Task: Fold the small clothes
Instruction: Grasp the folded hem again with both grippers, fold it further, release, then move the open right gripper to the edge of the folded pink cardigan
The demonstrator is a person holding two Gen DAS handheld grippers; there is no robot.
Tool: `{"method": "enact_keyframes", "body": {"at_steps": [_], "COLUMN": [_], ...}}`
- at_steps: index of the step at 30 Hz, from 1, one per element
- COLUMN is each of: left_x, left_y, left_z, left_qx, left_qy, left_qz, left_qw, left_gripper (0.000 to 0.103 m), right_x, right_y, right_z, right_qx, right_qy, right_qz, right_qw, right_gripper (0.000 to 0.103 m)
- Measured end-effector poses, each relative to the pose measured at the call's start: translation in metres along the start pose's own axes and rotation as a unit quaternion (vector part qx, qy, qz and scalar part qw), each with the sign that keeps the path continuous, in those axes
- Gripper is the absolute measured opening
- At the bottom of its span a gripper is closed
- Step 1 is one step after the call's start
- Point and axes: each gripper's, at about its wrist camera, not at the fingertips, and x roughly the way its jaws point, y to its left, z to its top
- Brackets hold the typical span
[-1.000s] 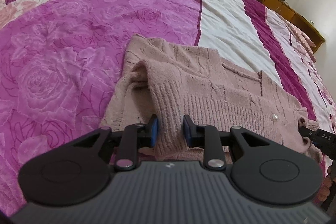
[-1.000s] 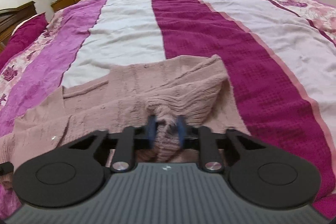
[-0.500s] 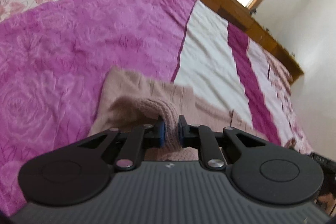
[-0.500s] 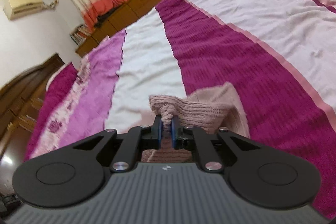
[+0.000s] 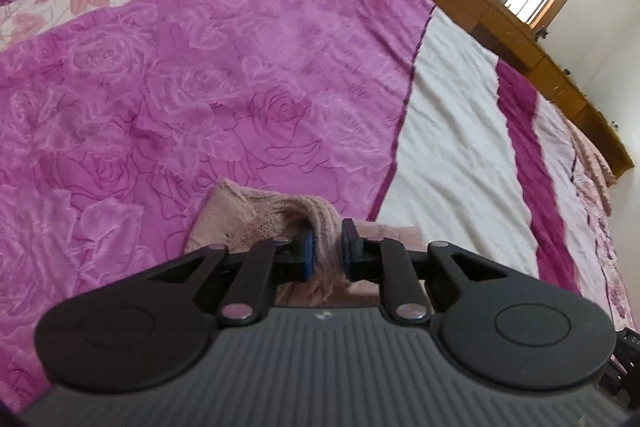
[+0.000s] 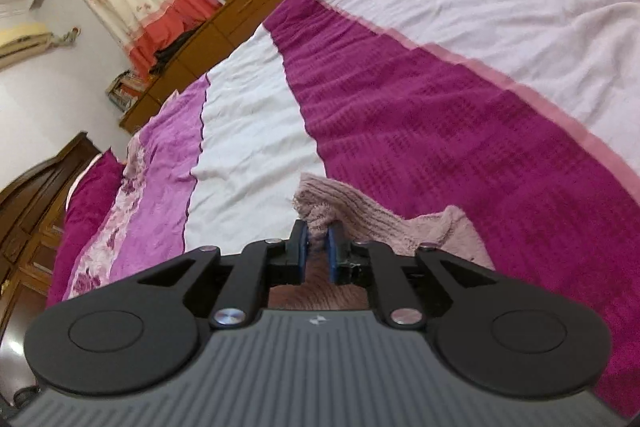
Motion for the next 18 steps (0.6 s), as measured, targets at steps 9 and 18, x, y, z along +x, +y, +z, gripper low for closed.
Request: {"method": "enact_keyframes", "body": {"at_steps": [9, 18], "left_x": [-0.019, -0.032], "left_y": [-0.004, -0.004], "left_z": [0.001, -0.016], "left_qx": [0.079, 0.139], "left_qy": [-0.041, -0.027], "left_qz": [0.021, 0.017], "left_qw": [0.9959, 0.9898], "left_gripper": [0.042, 0.042], "right_x": [-0.016, -0.043], "right_y": [-0.009, -0.016], "right_z": [-0.014, -0.048], "right_qx": [-0.036, -0.075], "right_qy": [-0.019, 0.006], "right_qz": [0.004, -0.002], "right_qw": [0.999, 0.997], "right_gripper": [0.048, 0.051]}}
